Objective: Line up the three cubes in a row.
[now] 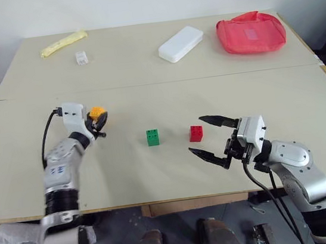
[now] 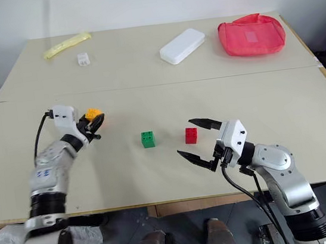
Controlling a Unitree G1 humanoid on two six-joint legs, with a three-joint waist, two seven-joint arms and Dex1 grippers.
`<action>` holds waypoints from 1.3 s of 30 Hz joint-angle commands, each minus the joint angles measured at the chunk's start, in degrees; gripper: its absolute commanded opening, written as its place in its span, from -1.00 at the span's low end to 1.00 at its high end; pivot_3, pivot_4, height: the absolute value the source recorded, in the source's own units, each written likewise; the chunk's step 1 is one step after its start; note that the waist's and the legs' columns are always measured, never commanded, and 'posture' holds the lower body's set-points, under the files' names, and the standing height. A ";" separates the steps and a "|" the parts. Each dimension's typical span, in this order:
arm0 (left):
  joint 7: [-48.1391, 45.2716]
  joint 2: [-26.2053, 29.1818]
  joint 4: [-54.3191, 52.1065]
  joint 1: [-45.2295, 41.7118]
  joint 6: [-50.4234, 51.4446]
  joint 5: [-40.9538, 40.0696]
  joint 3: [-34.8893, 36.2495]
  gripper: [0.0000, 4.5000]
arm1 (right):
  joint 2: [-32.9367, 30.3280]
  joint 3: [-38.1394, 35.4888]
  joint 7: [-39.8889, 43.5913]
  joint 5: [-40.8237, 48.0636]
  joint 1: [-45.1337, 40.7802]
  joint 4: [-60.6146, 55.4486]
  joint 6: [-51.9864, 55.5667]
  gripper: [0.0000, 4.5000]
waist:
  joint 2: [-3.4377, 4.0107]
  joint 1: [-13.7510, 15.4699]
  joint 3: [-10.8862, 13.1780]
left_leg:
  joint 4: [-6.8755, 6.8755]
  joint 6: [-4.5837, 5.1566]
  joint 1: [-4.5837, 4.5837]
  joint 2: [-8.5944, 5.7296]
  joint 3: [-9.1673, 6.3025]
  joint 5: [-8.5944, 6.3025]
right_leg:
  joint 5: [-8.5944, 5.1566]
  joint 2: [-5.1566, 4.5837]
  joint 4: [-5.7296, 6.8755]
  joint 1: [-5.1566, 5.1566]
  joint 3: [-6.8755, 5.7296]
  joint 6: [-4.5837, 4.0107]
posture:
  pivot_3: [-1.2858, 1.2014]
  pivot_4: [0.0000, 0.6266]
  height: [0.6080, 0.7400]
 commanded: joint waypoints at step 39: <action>-34.11 2.87 46.95 -23.40 -35.24 16.70 -10.32 0.37 | -3.44 -4.55 0.97 1.00 2.24 -2.56 0.38 1.00 | -0.01 0.77 0.01 | 0.11 0.42 0.04 -0.15 0.30 -0.04 | 0.06 0.16 0.33 -0.02 -0.03 0.13 | 0.03 -0.52 1.00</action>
